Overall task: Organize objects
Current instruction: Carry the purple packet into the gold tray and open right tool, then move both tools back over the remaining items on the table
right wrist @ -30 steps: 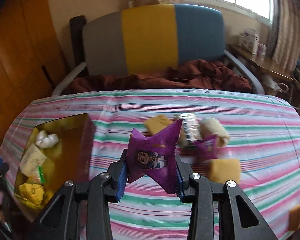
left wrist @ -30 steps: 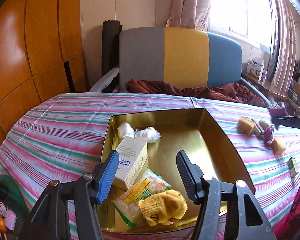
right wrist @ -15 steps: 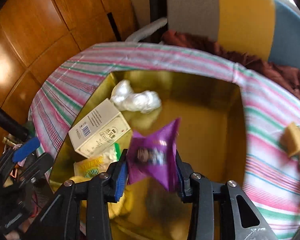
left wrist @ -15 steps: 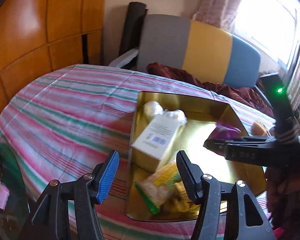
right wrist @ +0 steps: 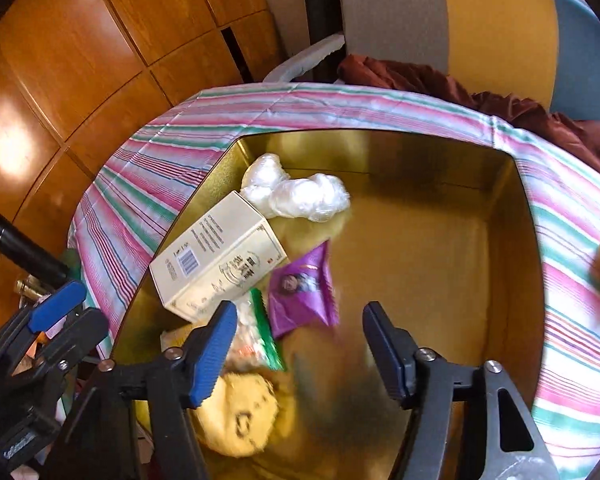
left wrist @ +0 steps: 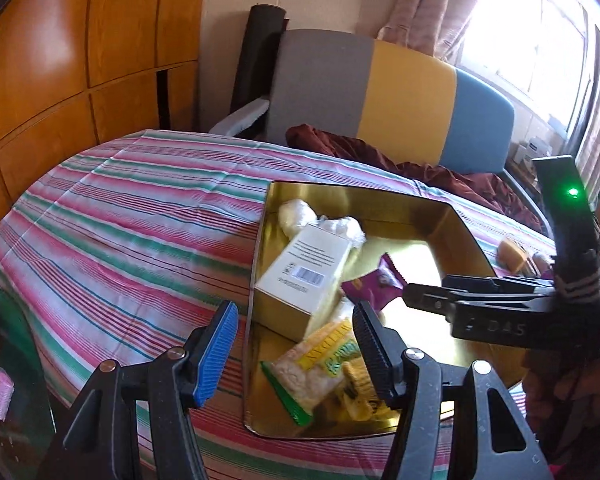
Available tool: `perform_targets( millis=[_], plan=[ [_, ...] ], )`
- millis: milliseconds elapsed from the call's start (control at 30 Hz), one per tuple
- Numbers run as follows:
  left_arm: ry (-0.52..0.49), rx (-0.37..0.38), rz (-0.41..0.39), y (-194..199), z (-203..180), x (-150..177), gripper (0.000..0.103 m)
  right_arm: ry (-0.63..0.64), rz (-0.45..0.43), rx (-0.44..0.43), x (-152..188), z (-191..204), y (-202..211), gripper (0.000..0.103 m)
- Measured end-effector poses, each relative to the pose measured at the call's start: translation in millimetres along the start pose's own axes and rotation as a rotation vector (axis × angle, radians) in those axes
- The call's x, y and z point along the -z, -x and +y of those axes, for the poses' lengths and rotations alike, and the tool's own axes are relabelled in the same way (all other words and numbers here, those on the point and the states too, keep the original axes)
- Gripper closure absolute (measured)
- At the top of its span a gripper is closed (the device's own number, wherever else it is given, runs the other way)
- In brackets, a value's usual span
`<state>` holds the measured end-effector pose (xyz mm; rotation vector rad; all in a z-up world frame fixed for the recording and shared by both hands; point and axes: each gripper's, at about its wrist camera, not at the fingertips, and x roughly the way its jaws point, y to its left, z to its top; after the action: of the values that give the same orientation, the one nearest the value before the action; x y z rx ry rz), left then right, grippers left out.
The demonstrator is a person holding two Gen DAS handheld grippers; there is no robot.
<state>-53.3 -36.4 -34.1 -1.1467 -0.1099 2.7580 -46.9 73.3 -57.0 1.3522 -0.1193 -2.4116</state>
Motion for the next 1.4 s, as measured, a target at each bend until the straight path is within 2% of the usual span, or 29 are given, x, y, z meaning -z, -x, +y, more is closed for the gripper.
perform_targets(
  millis=[67, 167, 433, 700, 867, 933, 1000, 1033, 1067, 1100, 1167, 1300, 1400],
  plan=[
    [-0.006, 0.010, -0.003, 2, -5, 1, 0.043, -0.004, -0.014, 0.003, 4, -6, 11, 0.035],
    [-0.010, 0.018, -0.002, 4, -12, 0, 0.043, -0.012, -0.045, 0.023, 9, -19, 30, 0.027],
    [-0.055, 0.061, 0.014, 6, -37, -2, 0.043, -0.113, -0.137, 0.108, 23, -85, 88, 0.025],
    [-0.153, 0.131, 0.005, 9, -86, -16, 0.043, -0.291, -0.208, 0.333, 37, -200, 153, 0.024],
    [-0.224, 0.201, 0.022, 5, -132, -24, 0.043, -0.531, -0.281, 0.488, 63, -297, 192, 0.022],
    [-0.254, 0.234, 0.035, 2, -155, -26, 0.043, -0.632, -0.310, 0.524, 80, -330, 200, 0.022],
    [-0.282, 0.263, 0.052, -3, -178, -29, 0.043, -0.728, -0.332, 0.539, 102, -356, 202, 0.022],
    [-0.293, 0.276, 0.060, -6, -189, -30, 0.043, -0.795, -0.308, 0.546, 112, -367, 201, 0.022],
    [-0.301, 0.293, 0.070, -9, -201, -33, 0.043, -0.852, -0.291, 0.534, 115, -377, 202, 0.025],
    [-0.301, 0.310, 0.081, -12, -211, -34, 0.043, -0.887, -0.330, 0.499, 119, -382, 208, 0.026],
    [-0.299, 0.342, 0.110, -21, -231, -38, 0.043, -0.910, -0.375, 0.483, 121, -386, 217, 0.026],
    [-0.296, 0.369, 0.190, -51, -271, -43, 0.040, -0.954, -0.381, 0.423, 123, -390, 218, 0.025],
    [-0.266, 0.374, 0.275, -81, -291, -44, 0.029, -0.978, -0.368, 0.385, 124, -393, 213, 0.025]
  ],
)
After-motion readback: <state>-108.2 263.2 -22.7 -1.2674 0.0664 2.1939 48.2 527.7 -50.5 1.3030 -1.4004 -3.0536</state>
